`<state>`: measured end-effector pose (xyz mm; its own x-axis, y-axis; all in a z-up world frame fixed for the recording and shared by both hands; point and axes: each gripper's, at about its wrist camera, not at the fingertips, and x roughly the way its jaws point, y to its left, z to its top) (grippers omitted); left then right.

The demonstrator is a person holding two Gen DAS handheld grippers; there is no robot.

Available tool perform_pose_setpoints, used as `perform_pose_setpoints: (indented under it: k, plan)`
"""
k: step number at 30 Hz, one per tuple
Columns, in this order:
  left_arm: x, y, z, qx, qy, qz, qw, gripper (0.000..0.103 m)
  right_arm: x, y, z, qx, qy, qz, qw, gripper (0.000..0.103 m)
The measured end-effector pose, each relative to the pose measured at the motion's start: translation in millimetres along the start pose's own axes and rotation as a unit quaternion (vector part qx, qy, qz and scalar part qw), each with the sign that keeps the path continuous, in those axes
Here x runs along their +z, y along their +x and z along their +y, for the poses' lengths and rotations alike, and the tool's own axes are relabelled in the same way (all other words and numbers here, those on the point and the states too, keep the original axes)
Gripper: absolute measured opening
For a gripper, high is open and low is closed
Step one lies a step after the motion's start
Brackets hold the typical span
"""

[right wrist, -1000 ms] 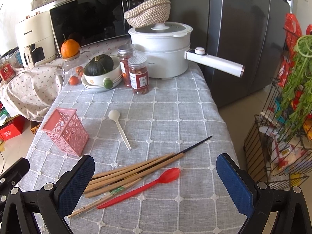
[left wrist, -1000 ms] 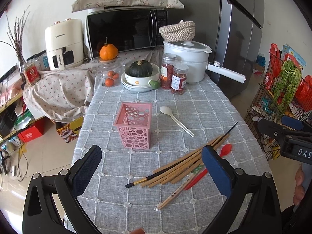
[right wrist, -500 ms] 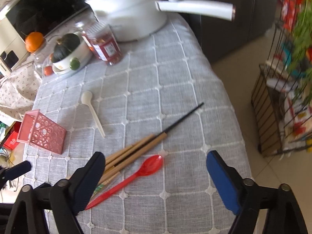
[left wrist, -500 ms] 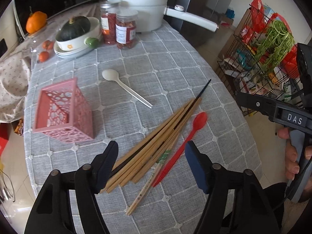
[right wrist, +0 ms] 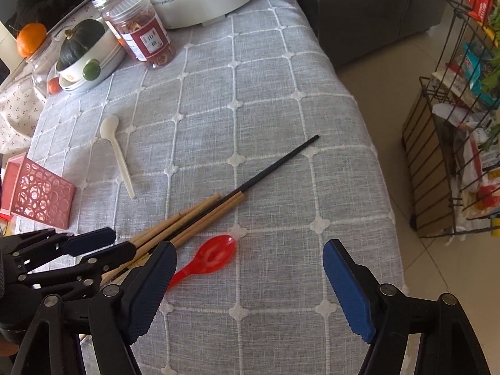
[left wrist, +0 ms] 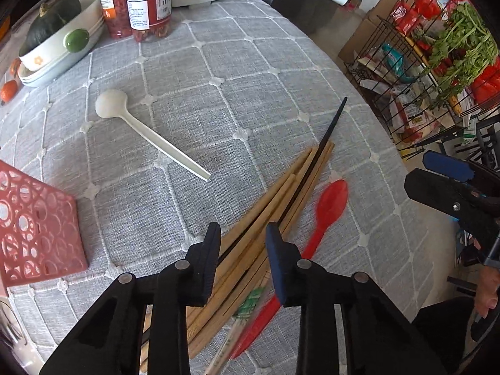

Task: Organize utensils
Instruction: 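Grasp a wooden chopstick with the left tool while the right tool grasps the red spoon, then drop the chopstick into the pink basket with the left tool while the right tool drops the red spoon in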

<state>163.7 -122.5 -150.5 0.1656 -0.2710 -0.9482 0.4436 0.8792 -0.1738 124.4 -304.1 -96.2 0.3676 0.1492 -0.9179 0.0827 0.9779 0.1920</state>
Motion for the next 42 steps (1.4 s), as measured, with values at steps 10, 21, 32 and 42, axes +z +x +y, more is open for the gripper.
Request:
perform_pose_setpoints:
  k: [10, 21, 32, 42]
  plan:
    - [6, 7, 21, 0.025, -0.038, -0.016, 0.9988, 0.011, -1, 5, -2, -0.003, 0.005, 0.008, 1.000, 0.081]
    - [-9, -50, 28, 0.019, -0.051, -0.079, 0.9954, 0.006, -3, 12, -3, 0.000, 0.013, 0.017, 1.000, 0.081]
    - [-39, -140, 9, 0.020, -0.038, -0.180, 0.9827, 0.005, 5, 51, 0, 0.023, 0.046, 0.059, 0.997, 0.076]
    - [-73, -167, 23, 0.022, -0.050, -0.211, 0.9760, 0.005, 6, 76, -7, 0.050, 0.070, 0.066, 0.994, 0.047]
